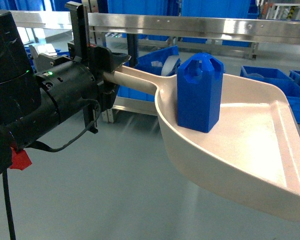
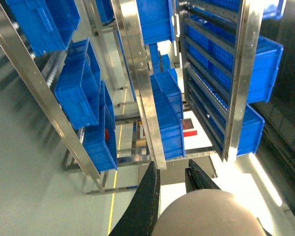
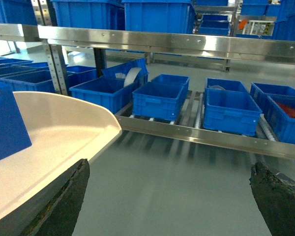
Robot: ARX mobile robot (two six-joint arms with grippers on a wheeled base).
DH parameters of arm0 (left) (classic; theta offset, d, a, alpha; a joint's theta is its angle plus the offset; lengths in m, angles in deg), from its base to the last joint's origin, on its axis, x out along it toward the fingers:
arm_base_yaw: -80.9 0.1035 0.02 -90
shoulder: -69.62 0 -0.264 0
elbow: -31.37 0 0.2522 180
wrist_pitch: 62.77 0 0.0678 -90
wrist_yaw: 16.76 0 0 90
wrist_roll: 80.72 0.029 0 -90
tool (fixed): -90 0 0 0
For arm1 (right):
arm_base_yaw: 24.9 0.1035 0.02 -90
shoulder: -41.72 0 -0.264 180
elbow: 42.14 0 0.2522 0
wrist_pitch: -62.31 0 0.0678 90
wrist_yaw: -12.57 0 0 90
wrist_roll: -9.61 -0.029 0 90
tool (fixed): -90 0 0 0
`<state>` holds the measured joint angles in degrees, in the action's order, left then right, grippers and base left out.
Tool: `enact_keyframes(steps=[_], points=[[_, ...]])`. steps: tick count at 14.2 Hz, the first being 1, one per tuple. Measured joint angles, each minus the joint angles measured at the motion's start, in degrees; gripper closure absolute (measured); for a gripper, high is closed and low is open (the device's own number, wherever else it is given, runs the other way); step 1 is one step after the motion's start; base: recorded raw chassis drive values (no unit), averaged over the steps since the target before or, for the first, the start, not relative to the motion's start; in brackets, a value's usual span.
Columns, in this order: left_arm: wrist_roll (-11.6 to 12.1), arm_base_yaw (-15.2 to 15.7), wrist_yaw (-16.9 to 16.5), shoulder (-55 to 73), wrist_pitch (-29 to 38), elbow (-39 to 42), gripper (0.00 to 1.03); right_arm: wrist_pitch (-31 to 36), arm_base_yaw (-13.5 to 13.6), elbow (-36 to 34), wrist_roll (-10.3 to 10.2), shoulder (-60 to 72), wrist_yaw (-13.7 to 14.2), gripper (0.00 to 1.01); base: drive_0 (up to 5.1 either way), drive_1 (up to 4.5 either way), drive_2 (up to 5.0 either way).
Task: Place part in tray to right shelf
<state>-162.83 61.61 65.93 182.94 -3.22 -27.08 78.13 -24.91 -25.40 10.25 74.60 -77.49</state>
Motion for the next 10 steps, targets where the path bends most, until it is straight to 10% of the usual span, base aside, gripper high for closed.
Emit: enact_keyframes(steps=[10], points=[[0.0, 0.1, 0.0, 0.0, 0.0, 0.0, 0.90, 0.0, 0.0, 0.0, 0.0, 0.0, 0.0, 0.03, -1.5, -1.49, -1.5]])
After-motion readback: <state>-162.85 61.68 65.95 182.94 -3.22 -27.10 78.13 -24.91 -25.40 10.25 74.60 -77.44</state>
